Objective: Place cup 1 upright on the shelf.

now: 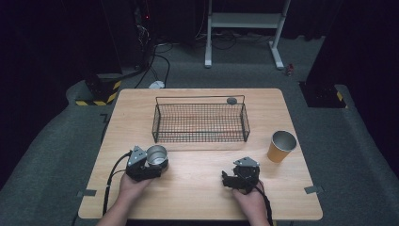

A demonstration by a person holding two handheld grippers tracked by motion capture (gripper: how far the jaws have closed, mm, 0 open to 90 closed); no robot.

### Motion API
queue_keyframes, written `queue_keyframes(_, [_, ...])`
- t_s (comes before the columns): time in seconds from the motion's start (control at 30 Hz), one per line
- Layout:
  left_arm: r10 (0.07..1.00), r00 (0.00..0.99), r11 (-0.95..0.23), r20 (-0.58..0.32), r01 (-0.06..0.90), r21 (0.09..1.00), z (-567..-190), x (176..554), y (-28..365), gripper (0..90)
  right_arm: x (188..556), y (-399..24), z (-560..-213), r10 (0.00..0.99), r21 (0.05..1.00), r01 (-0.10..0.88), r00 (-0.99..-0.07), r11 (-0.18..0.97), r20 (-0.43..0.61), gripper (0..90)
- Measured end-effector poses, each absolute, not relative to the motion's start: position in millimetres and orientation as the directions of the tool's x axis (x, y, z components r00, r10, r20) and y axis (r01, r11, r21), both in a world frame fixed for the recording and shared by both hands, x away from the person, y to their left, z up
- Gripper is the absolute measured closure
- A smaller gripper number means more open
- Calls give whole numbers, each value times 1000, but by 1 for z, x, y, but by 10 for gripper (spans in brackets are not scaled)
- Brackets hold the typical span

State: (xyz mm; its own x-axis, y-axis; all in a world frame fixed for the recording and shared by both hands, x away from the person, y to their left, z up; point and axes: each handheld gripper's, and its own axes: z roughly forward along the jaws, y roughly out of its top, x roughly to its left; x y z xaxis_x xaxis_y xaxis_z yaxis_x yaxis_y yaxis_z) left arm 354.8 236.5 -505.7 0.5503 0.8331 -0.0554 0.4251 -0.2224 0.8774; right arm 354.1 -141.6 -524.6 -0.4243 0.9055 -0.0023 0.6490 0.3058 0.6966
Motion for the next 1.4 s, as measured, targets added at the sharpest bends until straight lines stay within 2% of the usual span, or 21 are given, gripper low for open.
queue_keyframes(0.3, [845, 534, -233, -37, 430, 872, -508, 354, 242, 174, 352, -172, -512, 932, 743, 621, -363, 249, -8, 141])
queue_keyframes(0.5, [845, 535, -246, -24, 427, 870, -508, 353, 241, 175, 346, -194, -505, 944, 757, 602, -324, 255, -61, 132])
queue_keyframes(0.83, [845, 533, -234, -46, 444, 865, -510, 353, 245, 169, 343, -237, -492, 987, 802, 583, -153, 128, -46, 105])
queue_keyframes(1.0, [845, 531, -227, -59, 456, 860, -511, 354, 246, 128, 347, -255, -492, 996, 809, 584, -90, 69, -20, 99])
queue_keyframes(1.3, [846, 528, -247, -69, 504, 827, -513, 354, 248, 10, 360, -268, -490, 999, 824, 566, -53, 35, -6, 99])
queue_keyframes(1.4, [843, 535, -289, -53, 533, 795, -517, 352, 246, 3, 368, -272, -489, 999, 820, 571, -48, 31, -4, 99])
